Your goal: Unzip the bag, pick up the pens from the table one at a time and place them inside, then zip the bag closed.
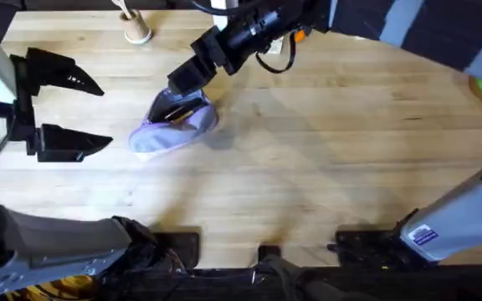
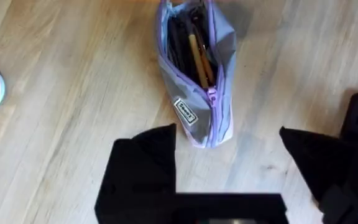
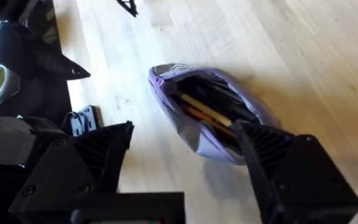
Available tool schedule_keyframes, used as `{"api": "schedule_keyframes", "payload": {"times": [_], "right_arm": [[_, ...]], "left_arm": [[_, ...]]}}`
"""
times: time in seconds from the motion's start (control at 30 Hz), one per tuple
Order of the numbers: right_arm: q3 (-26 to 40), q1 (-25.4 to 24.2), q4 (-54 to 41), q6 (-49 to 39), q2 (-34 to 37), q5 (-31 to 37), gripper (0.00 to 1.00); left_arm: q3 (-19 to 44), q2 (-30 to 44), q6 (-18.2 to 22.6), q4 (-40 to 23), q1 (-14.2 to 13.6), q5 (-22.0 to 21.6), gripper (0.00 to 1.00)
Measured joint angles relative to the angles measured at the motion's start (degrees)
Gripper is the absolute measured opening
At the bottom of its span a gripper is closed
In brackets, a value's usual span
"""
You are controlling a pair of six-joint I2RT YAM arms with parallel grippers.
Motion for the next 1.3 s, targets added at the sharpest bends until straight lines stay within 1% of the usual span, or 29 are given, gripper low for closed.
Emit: {"api": "schedule_keyframes", "payload": {"times": [0.27, 0.43, 0.63, 0.77, 0.93, 1.13, 1.3], "right_arm": [[0.0, 6.1, 5.4, 15.9, 4.0, -0.1, 0.995], [0.0, 8.6, 8.9, 23.4, 6.2, -0.1, 0.995], [0.0, 9.4, 11.1, 26.7, 9.5, 0.0, 0.995], [0.0, 9.4, 14.4, 28.5, 12.4, -0.1, 0.995], [0.0, 9.4, 18.1, 30.9, 15.3, -2.4, 0.995], [0.0, 10.2, 18.5, 33.0, 16.3, -4.6, 0.995], [-0.1, 11.6, 21.1, 34.6, 16.9, -6.8, 0.996]], "left_arm": [[0.0, 5.5, 0.0, 1.6, 0.0, -0.6, 0.993], [0.0, 7.2, 0.0, 2.1, 0.0, -2.9, 0.994], [0.0, 7.2, 0.0, 2.6, 0.0, -5.2, 0.993], [0.0, 7.2, 0.0, 3.1, 0.0, -6.3, 0.993], [0.0, 7.2, 0.0, 3.1, 0.0, -6.4, 0.993], [0.0, 7.2, 0.0, 3.1, 0.0, -6.6, 0.993], [0.0, 7.2, 0.0, 3.1, 0.0, -6.6, 0.993]]}}
